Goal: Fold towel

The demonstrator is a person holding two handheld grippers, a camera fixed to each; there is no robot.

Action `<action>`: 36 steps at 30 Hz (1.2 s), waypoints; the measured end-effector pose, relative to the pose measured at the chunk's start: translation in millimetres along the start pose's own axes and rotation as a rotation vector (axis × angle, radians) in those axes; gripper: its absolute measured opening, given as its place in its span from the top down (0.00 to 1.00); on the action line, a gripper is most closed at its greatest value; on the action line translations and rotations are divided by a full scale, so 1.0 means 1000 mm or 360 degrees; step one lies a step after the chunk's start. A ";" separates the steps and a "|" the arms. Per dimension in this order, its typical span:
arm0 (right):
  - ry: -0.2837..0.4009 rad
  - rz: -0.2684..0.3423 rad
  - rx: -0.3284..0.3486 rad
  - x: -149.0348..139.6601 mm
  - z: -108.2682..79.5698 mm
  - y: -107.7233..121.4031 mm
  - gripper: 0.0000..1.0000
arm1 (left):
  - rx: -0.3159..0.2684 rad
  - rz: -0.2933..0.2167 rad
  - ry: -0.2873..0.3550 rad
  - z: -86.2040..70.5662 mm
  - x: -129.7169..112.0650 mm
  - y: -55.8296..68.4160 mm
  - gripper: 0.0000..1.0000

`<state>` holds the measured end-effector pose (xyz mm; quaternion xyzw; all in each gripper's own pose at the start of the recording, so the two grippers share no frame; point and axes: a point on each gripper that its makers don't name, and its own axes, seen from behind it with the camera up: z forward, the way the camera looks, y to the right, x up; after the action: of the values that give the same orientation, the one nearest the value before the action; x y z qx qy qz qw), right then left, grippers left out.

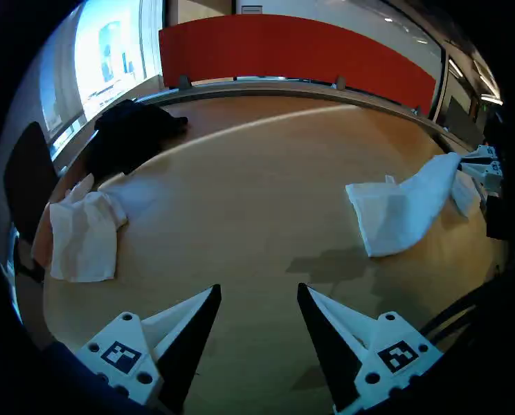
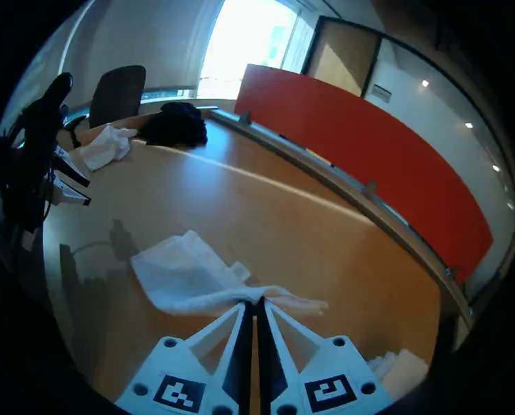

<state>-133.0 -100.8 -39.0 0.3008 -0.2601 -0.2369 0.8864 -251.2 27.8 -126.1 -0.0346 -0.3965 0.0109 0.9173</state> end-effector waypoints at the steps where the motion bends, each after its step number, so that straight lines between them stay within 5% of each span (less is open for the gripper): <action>1: 0.0005 -0.0009 0.0009 0.003 0.002 -0.002 0.95 | 0.0000 -0.0001 0.0001 0.000 0.000 0.000 0.19; 15: 0.0033 -0.0105 0.0229 0.030 0.044 -0.070 0.95 | -0.0003 -0.0027 0.0026 -0.008 0.003 -0.001 0.19; 24: -0.0014 -0.0039 0.0379 0.023 0.080 -0.121 0.95 | -0.0001 -0.0045 0.0024 -0.011 -0.001 -0.005 0.19; 36: -0.0064 -0.0005 0.0414 0.015 0.091 -0.132 0.94 | -0.0004 -0.0062 0.0014 -0.010 -0.004 -0.008 0.19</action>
<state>-211.6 -240.3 -59.0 0.4088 -0.3059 -0.2086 0.8342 -246.4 18.7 -135.5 -0.0281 -0.3931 -0.0075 0.9190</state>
